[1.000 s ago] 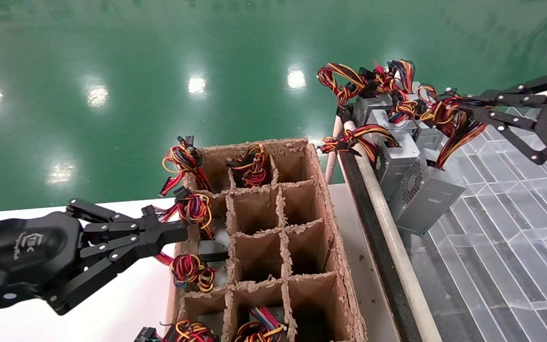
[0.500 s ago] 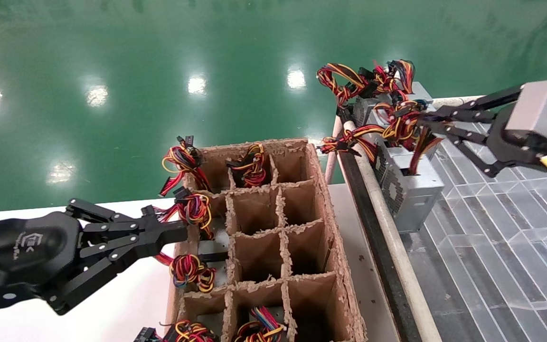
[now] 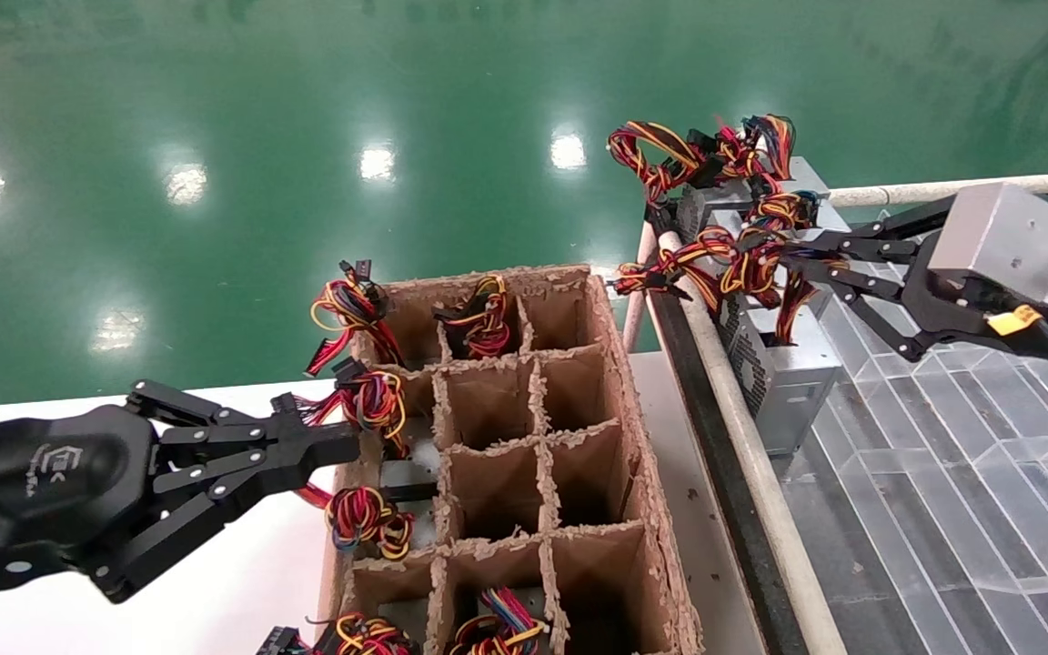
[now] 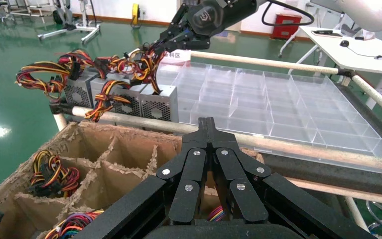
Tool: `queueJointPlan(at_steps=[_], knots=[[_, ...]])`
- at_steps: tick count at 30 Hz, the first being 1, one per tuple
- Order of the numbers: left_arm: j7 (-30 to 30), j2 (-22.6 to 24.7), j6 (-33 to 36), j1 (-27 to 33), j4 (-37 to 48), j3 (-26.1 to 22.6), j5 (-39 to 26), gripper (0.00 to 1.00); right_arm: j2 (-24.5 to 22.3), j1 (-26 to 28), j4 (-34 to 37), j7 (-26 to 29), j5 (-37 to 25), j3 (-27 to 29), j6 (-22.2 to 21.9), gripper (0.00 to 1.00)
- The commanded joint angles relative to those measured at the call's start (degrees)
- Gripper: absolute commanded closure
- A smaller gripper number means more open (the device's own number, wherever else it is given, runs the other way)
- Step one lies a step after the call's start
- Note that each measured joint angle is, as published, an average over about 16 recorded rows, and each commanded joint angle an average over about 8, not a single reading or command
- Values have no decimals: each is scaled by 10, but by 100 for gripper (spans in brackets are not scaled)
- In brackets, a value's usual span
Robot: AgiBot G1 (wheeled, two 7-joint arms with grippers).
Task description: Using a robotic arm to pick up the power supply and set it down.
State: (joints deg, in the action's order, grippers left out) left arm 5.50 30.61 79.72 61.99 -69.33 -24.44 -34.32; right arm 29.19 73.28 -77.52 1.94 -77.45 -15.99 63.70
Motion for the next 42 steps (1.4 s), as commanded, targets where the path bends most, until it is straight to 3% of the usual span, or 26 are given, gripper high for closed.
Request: queueJointPlan(at_steps=[1, 20, 30, 41, 42], knots=[[0, 0, 0, 0, 0, 0, 0, 100, 1, 1, 0, 2, -1, -1, 0, 0], [0, 0, 0, 0, 0, 0, 0, 100, -15, 17, 0, 44, 29, -3, 48, 0], [0, 0, 0, 0, 0, 0, 0, 100, -15, -8, 5, 17, 134, 33, 79, 0], [0, 0, 0, 0, 0, 0, 0, 100, -1, -24, 10, 28, 172, 26, 107, 0], [0, 0, 0, 0, 0, 0, 0, 94, 0, -26, 11, 29, 176, 25, 109, 0]])
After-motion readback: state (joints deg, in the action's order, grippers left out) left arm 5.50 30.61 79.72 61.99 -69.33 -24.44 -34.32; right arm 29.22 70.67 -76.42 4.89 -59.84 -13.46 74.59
